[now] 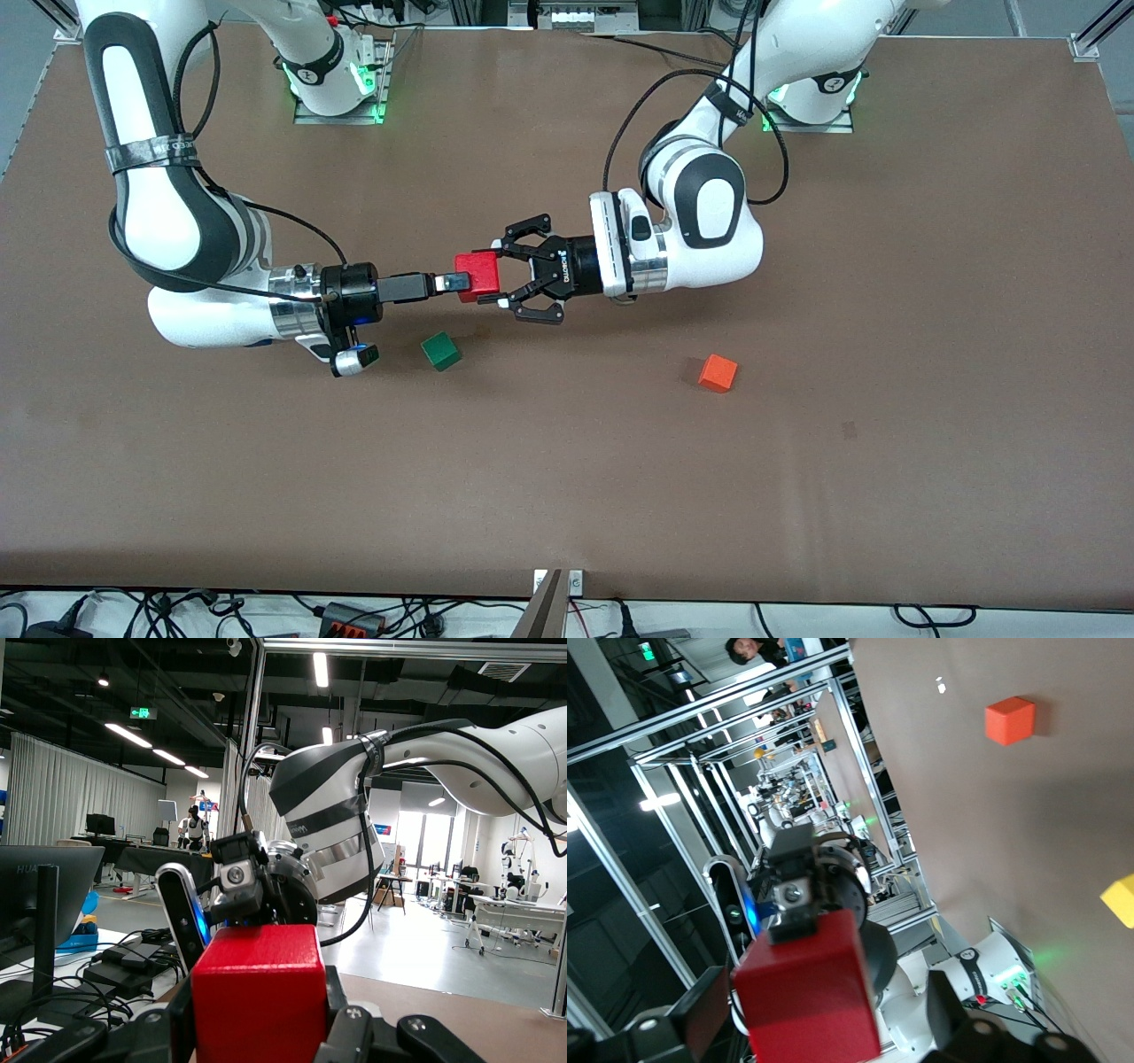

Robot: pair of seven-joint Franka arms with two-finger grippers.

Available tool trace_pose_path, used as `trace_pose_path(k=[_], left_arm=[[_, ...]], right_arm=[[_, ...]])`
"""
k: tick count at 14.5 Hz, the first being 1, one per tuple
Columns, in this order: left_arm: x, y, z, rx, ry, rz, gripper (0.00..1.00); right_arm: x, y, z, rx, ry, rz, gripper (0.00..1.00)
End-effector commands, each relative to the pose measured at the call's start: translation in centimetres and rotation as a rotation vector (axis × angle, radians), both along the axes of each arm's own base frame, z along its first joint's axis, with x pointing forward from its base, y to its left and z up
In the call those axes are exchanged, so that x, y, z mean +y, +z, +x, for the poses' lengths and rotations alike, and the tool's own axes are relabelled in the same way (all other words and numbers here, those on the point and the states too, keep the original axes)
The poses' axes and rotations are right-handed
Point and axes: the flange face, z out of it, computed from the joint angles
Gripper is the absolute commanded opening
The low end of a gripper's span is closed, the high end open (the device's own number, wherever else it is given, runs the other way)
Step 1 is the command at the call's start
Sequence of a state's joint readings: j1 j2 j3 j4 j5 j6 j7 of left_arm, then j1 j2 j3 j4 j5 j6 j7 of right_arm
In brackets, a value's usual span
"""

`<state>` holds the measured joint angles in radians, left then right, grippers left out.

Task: Pass red block to right arm, stack on blue
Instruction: 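Close the right gripper on the red cube held by the left gripper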

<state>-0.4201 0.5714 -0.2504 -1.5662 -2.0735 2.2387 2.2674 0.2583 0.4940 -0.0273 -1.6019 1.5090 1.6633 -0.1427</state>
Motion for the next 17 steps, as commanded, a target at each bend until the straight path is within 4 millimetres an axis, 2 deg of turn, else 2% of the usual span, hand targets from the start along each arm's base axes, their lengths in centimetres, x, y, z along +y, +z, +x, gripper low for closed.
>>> trace_pose_path(k=[1, 4, 6, 17], left_arm=[[-0.13, 0.81, 0.15, -0.022, 0.03, -0.012, 0.02], [-0.05, 0.89, 0.24, -0.023, 0.031, -0.012, 0.02], [-0.05, 1.0, 0.24, -0.024, 0.031, -0.013, 0.02], [0.05, 1.21, 0.29, -0.018, 0.031, -0.016, 0.02]], right_arm=[[1.75, 0.65, 1.6, -0.032, 0.005, 0.022, 0.96], [1.79, 0.41, 1.62, -0.034, 0.008, 0.023, 0.94], [1.78, 0.31, 1.58, -0.042, 0.011, 0.022, 0.87], [1.95, 0.19, 0.74, -0.02, 0.046, 0.014, 0.87]])
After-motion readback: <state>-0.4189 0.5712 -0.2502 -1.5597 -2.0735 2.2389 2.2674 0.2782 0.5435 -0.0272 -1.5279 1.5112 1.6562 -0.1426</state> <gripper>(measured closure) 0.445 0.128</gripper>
